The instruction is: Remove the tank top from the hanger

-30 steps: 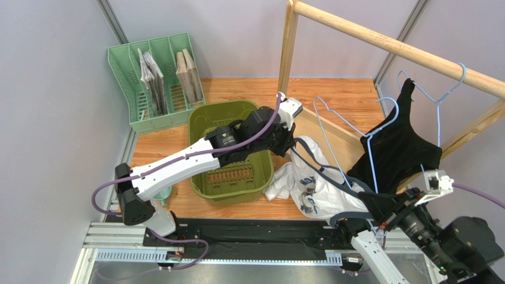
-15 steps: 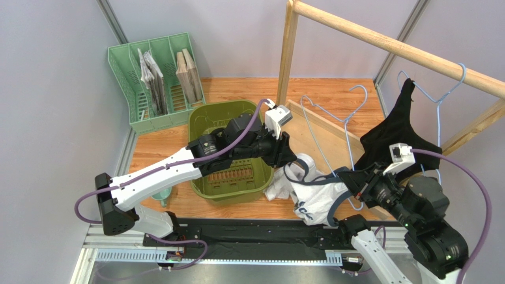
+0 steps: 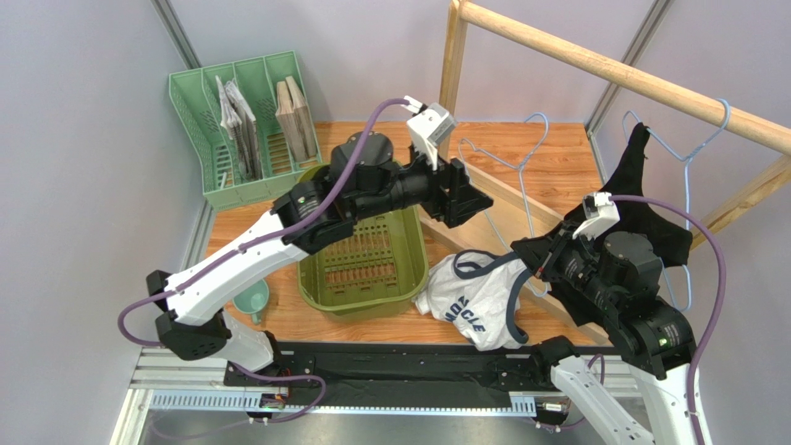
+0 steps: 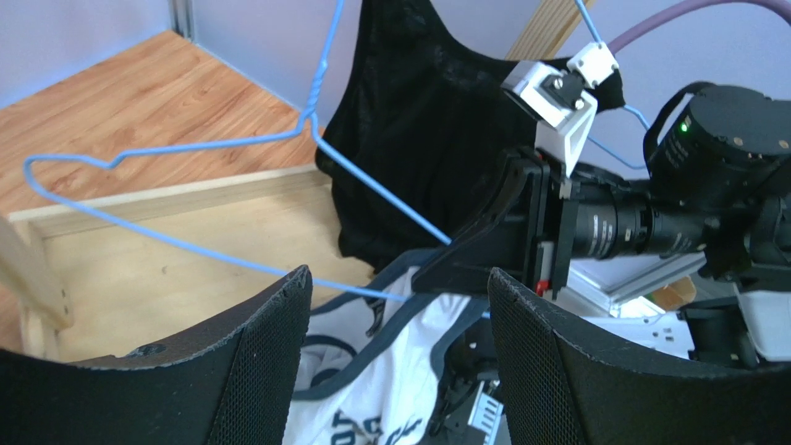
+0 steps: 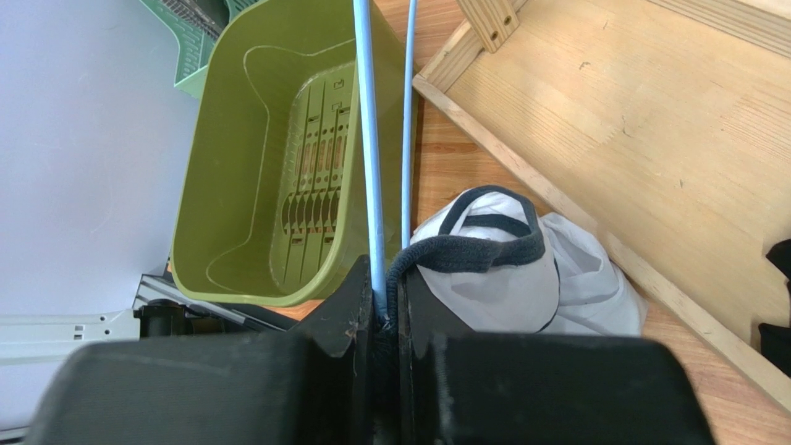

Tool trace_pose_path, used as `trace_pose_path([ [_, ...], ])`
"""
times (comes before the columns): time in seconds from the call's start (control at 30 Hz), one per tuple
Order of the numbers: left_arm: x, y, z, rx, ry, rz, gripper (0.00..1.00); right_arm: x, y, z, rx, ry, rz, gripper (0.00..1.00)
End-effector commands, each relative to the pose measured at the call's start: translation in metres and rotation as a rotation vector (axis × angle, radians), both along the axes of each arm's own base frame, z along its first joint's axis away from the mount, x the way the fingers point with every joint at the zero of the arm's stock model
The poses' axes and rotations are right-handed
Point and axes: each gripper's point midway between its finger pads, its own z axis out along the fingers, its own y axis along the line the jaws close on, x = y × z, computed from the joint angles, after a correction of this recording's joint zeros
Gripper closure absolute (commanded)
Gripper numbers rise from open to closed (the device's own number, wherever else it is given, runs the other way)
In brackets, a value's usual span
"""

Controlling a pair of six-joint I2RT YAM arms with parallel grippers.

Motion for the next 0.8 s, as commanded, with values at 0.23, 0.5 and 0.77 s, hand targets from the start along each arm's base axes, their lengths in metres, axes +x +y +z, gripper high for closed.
trace_pose_path([
  [0.23,0.026,-0.072,-0.025,-0.017,0.123,-0.025,0.27,0.001,0.010,0.015,0.031,-0.090,0.058,1.00],
  [0.5,0.039,-0.099,-0.039,-0.030,0.171,-0.020,0.29,-0.002,0.015,0.006,0.023,-0.071,0.096,1.00],
  [0.77,0.064,-0.113,-0.059,-0.049,0.260,-0.016,0.49,0.005,0.018,0.003,-0.008,-0.072,0.119,1.00],
])
